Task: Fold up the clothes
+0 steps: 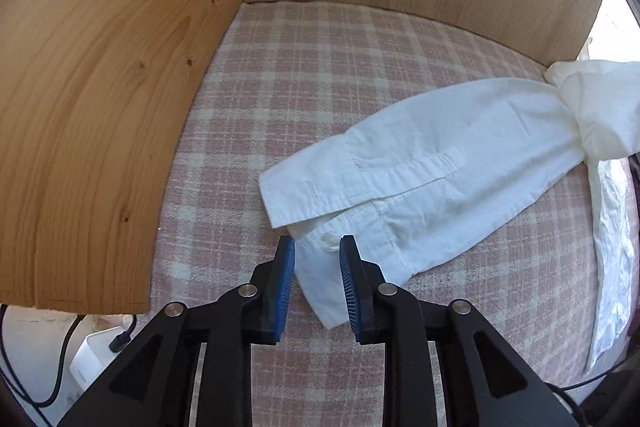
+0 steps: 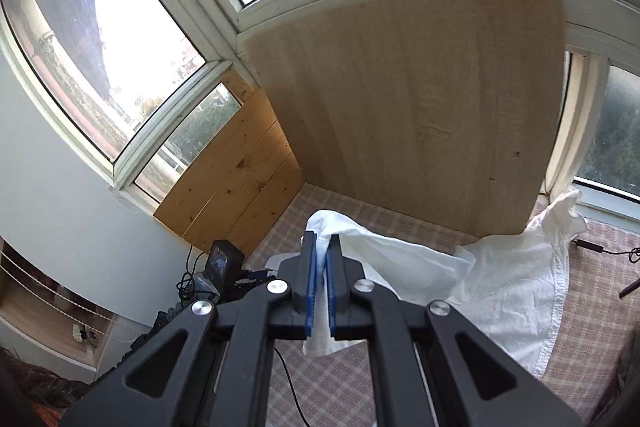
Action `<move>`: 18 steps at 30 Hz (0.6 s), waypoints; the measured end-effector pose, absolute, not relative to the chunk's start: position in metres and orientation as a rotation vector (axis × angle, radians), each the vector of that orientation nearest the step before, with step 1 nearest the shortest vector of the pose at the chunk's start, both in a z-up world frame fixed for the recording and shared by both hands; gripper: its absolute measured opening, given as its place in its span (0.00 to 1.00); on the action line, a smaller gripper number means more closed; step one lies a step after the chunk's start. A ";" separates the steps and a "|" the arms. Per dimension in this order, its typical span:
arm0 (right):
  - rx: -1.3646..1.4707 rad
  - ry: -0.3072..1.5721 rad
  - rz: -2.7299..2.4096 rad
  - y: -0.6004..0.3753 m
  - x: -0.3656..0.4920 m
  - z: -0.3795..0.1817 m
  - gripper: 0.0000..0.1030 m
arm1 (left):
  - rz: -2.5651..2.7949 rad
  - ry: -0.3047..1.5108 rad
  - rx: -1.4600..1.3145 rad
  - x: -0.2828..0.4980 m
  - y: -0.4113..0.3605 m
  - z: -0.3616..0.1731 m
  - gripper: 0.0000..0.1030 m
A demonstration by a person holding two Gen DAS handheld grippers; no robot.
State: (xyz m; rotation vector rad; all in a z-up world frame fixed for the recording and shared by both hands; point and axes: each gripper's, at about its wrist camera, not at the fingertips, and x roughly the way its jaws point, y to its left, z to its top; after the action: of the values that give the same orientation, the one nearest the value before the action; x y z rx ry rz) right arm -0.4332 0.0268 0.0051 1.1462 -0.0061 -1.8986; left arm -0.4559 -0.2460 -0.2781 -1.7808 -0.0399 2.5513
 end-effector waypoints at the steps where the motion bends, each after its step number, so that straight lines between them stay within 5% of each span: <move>1: 1.170 0.035 -1.862 0.006 -0.433 -0.009 0.04 | 2.569 -0.050 -1.763 -0.450 -0.250 -0.270 0.21; 9: 1.392 0.476 -1.545 -0.195 -0.414 -0.159 0.11 | 2.640 -0.131 -1.677 -0.415 -0.262 -0.242 0.25; 13: 1.405 0.426 -1.518 -0.210 -0.421 -0.166 0.12 | 2.626 -0.124 -1.653 -0.412 -0.260 -0.245 0.25; 16: 1.370 0.349 -1.545 -0.185 -0.432 -0.149 0.26 | 2.556 -0.141 -1.653 -0.420 -0.252 -0.255 0.29; 18: 1.363 0.356 -1.600 -0.157 -0.439 -0.149 0.44 | 2.511 -0.171 -1.682 -0.425 -0.249 -0.266 0.33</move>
State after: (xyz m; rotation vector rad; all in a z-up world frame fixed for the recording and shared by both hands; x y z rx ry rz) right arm -0.4393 -0.1573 -0.1485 1.3632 0.3558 -1.5997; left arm -0.4254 -0.2493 -0.2662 -1.6819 -0.1706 2.5110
